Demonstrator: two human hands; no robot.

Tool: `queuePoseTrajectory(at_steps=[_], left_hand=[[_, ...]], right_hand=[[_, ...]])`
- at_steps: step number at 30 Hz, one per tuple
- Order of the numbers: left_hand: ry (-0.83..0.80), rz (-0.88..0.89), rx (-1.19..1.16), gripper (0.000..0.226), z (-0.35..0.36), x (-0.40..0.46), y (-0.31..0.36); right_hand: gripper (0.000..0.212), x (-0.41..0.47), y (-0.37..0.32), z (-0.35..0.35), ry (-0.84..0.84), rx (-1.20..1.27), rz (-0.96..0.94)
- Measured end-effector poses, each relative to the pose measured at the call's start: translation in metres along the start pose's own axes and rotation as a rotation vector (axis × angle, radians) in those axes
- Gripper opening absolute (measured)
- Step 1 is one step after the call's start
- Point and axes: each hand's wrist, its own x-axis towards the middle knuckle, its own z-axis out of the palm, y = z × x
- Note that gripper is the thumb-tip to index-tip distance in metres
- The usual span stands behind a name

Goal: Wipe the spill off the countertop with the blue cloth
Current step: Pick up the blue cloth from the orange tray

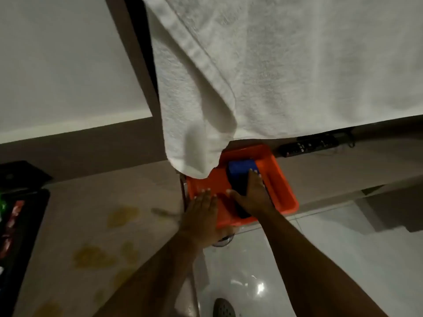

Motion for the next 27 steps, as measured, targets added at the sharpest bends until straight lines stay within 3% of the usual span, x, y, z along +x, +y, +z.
queuePoseTrajectory(at_steps=[2, 5, 9, 12, 16, 21, 25, 27], left_hand=[[-0.037, -0.025, 0.007, 0.117, 0.004, 0.007, 0.004], [-0.043, -0.038, 0.083, 0.127, 0.009, 0.011, 0.002], [-0.030, -0.026, 0.091, 0.133, 0.014, 0.013, 0.001], [-0.034, -0.041, 0.097, 0.134, 0.015, 0.016, 0.000], [0.004, -0.035, 0.082, 0.124, 0.018, 0.014, 0.002], [0.020, 0.044, 0.123, 0.118, 0.007, 0.002, -0.005], [0.134, 0.077, 0.124, 0.115, -0.008, -0.030, -0.017], [0.190, 0.068, 0.097, 0.115, -0.014, -0.056, -0.028]], right_hand=[[0.110, 0.015, 0.006, 0.006, 0.011, -0.201, -0.016], [0.092, 0.025, 0.009, 0.020, 0.017, -0.378, -0.017], [0.065, 0.029, 0.004, 0.023, 0.021, -0.355, 0.056], [0.060, 0.032, -0.004, 0.016, 0.090, -0.286, 0.078], [0.038, 0.032, -0.003, -0.017, 0.178, 0.028, 0.028], [0.022, 0.002, -0.012, -0.076, 0.013, 0.745, 0.235], [0.024, -0.057, -0.032, -0.092, -0.031, 1.054, 0.269], [0.023, -0.092, -0.047, -0.083, -0.007, 1.084, 0.257]])
